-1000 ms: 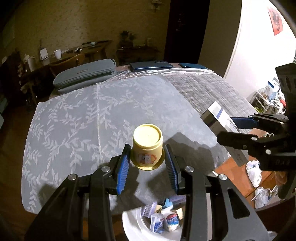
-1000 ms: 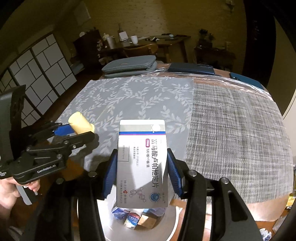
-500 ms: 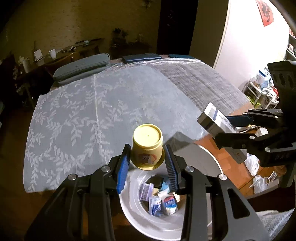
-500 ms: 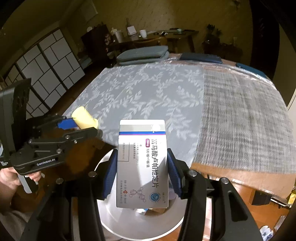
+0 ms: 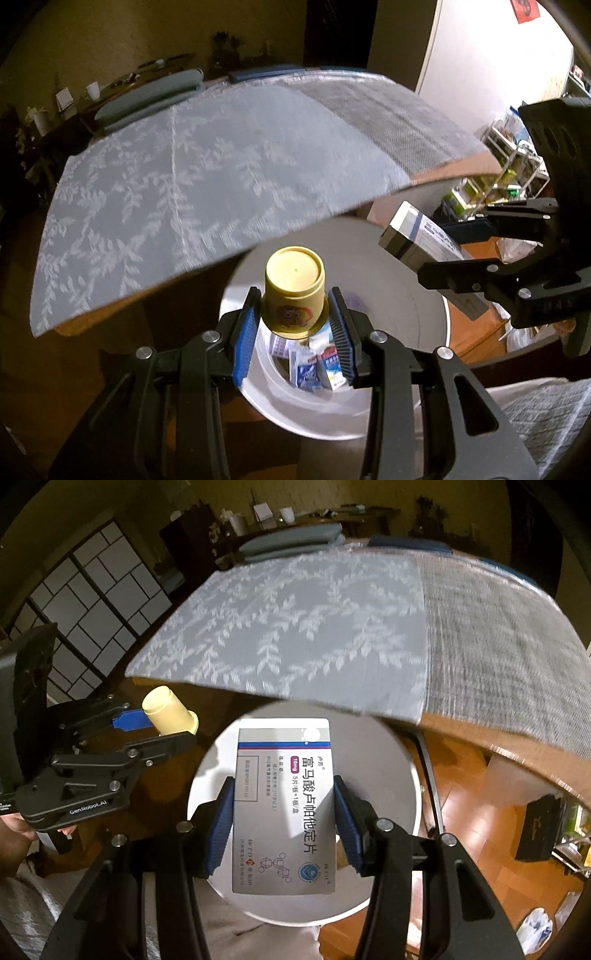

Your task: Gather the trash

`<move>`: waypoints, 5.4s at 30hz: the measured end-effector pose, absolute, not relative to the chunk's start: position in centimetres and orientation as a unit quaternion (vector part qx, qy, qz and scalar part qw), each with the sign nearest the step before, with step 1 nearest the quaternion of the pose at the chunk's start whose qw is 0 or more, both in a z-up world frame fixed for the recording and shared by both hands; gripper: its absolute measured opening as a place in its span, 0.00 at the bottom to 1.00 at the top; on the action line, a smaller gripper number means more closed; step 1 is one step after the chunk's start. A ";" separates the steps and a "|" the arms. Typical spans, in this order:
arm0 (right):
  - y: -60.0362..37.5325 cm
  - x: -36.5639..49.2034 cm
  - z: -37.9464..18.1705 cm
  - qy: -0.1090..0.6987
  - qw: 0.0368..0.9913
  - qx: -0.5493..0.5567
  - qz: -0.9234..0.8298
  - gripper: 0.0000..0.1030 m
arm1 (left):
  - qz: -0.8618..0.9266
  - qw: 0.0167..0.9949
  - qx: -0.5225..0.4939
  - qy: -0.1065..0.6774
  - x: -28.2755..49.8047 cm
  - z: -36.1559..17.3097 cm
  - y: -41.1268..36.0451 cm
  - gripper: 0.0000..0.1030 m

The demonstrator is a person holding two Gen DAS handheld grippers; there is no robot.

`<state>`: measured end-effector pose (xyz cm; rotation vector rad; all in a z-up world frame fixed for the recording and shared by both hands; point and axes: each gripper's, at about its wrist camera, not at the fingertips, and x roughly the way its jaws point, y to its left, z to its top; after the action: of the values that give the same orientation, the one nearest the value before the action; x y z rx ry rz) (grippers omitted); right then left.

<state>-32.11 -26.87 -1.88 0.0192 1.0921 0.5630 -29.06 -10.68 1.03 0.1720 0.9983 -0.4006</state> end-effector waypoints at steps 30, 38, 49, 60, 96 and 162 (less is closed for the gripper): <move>-26.1 -31.4 -11.1 0.586 0.783 -0.032 0.206 0.49 | -0.200 0.780 0.134 0.577 -28.2 -8.8 -13.0 0.38; -27.4 -31.8 -9.5 0.581 0.790 -0.028 0.194 0.72 | -0.195 0.790 0.138 0.564 -28.8 -5.8 -12.3 0.67; -37.2 -21.1 1.3 0.430 0.900 0.000 0.064 0.96 | -0.115 0.911 0.046 0.394 -18.0 7.1 -6.2 0.99; -46.9 -6.4 -3.2 0.458 0.884 0.032 -0.082 0.96 | 0.001 0.895 0.003 0.446 -3.1 1.4 -0.4 0.98; -50.4 -2.8 -3.5 0.451 0.886 0.045 -0.098 0.96 | 0.014 0.885 -0.010 0.465 -0.4 0.3 1.5 0.99; -50.3 -2.7 -3.5 0.451 0.886 0.045 -0.098 0.96 | 0.013 0.885 -0.010 0.465 0.0 0.2 1.4 0.99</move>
<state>-2.74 -50.34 -3.48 0.0931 0.9380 -0.2037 0.02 1.43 0.19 -0.0201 0.9675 0.0273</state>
